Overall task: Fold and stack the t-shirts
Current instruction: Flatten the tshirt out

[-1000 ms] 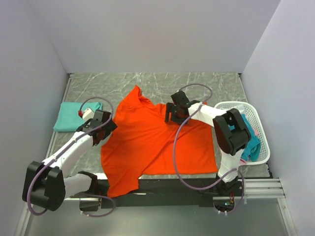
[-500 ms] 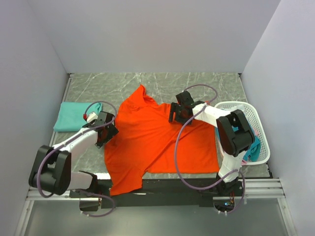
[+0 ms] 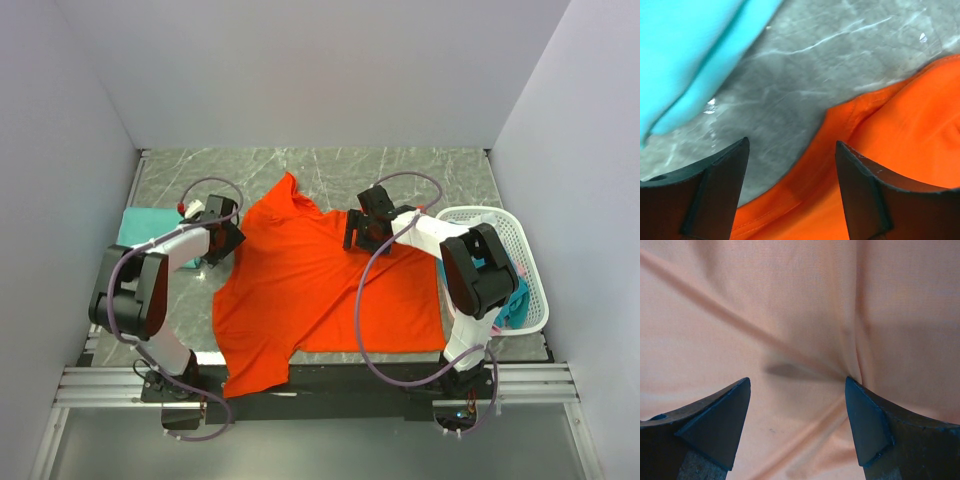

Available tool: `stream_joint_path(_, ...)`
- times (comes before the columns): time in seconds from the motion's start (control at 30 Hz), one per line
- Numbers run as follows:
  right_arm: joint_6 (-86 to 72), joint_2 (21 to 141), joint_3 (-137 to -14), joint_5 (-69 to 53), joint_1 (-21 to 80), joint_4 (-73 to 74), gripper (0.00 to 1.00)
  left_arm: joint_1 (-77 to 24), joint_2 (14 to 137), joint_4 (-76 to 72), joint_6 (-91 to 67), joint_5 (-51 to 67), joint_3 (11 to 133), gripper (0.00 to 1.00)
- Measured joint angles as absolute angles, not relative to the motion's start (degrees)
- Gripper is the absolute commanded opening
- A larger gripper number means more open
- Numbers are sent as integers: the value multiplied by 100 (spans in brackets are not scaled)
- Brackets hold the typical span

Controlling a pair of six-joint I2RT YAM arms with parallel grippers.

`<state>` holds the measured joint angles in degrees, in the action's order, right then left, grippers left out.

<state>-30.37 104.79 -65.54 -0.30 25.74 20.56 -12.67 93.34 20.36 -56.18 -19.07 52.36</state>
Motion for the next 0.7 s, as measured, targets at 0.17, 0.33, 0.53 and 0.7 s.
stream_joint_path(0.17, -3035, 10475, -6552, -34, 2574, 2062, 83, -1258, 9830, 2038, -5454, -1837, 5723, 63)
stream_joint_path(0.33, -3022, 10471, -6549, -58, 2574, 2067, 83, -1251, 10178, 1946, -5325, -1813, 6058, 36)
stream_joint_path(0.53, -3015, 10468, -6549, -95, 2574, 2078, 82, -1247, 10302, 1844, -5192, -1778, 6167, 1)
stream_joint_path(0.7, -3015, 10447, -6517, -95, 2571, 2062, 82, -1247, 10381, 1957, -5172, -1896, 6298, 1)
